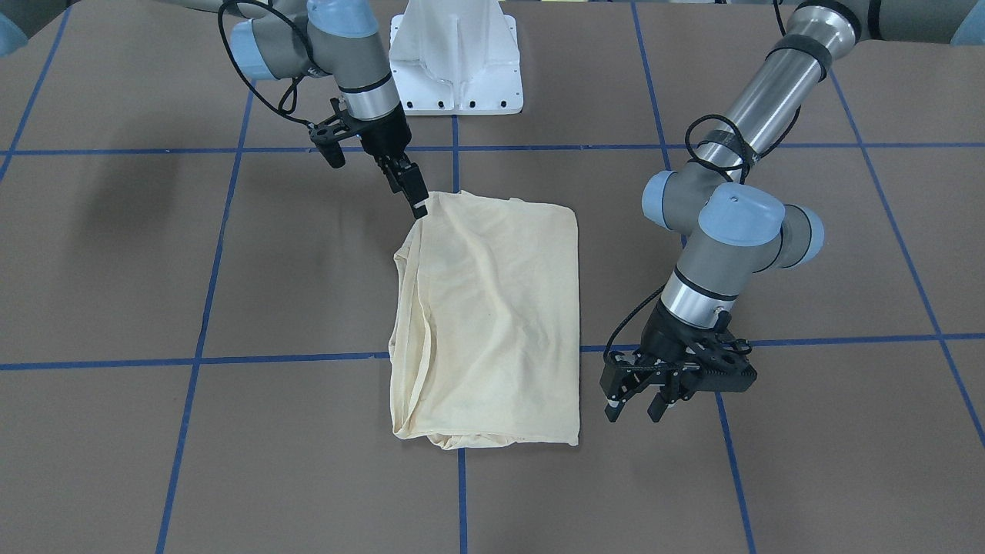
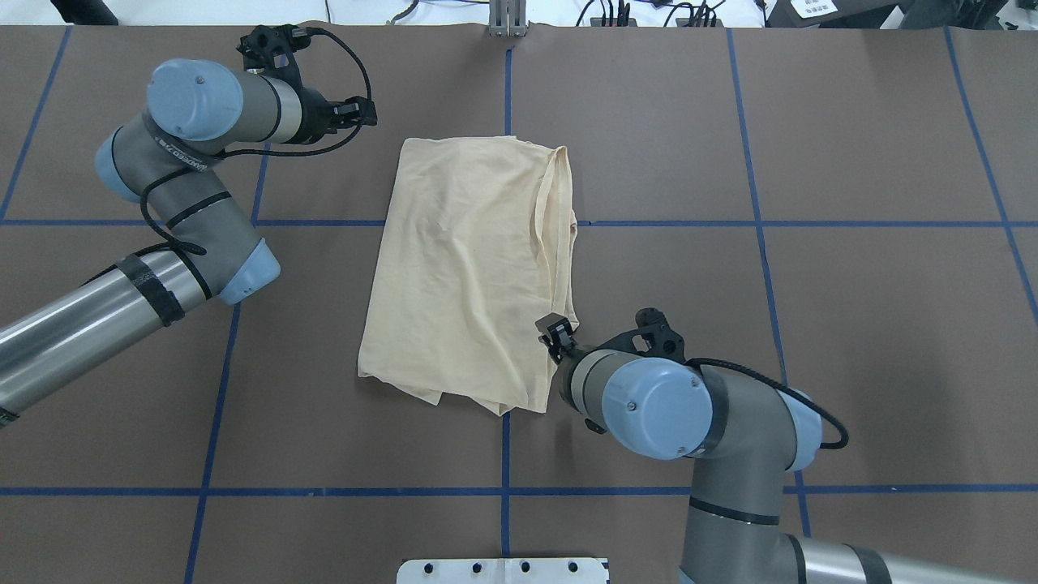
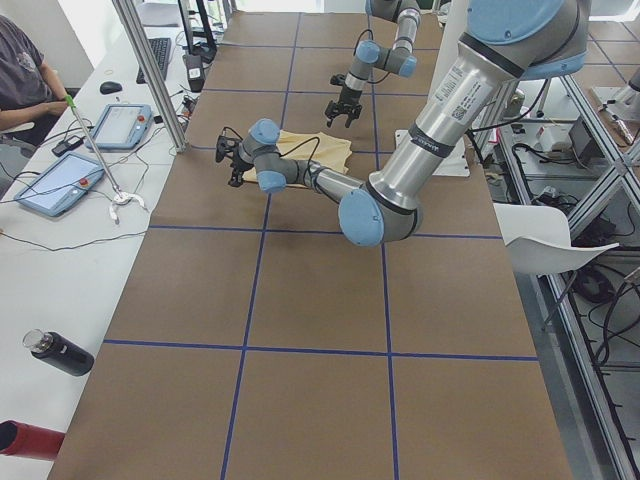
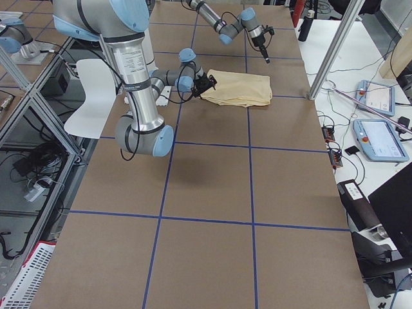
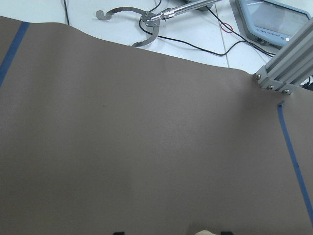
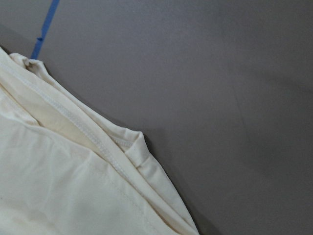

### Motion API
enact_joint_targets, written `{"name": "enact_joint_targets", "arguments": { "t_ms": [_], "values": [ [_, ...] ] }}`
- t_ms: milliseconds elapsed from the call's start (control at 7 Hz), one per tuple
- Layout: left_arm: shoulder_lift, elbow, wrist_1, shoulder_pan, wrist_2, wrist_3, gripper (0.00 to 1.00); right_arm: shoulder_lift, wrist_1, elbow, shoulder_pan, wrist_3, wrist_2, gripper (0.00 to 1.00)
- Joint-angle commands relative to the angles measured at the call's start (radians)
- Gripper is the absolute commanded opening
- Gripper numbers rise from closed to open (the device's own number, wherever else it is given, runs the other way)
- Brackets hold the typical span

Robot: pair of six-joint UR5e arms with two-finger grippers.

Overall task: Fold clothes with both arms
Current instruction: 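Move the right gripper to the folded shirt's corner nearest the robot and grasp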

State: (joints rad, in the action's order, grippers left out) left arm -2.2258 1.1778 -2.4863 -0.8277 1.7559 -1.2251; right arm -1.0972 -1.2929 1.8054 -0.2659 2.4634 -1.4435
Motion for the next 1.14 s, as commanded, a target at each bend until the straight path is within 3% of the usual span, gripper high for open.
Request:
{"name": "enact_joint_targets", "arguments": {
  "t_ms": [0, 571, 714, 857, 1000],
  "values": [
    [0.011, 0.028, 0.004, 0.001, 0.005, -0.007, 0.72, 0.089, -0.042, -0.099, 0.030, 0.061, 0.055, 0.95],
    [0.012, 0.039, 0.004, -0.001, 0.004, -0.011, 0.72, 0.105, -0.042, -0.145, 0.020, 0.063, 0.081, 0.84],
    [0.012, 0.039, 0.004, -0.001, 0.004, -0.011, 0.72, 0.120, -0.042, -0.161, 0.019, 0.063, 0.081, 0.63],
    [0.015, 0.040, 0.004, -0.001, 0.004, -0.013, 0.72, 0.120, -0.042, -0.161, 0.019, 0.071, 0.081, 0.03],
    [0.020, 0.040, 0.003, -0.001, 0.004, -0.013, 0.72, 0.120, -0.039, -0.159, 0.019, 0.062, 0.080, 0.00]
  ]
}}
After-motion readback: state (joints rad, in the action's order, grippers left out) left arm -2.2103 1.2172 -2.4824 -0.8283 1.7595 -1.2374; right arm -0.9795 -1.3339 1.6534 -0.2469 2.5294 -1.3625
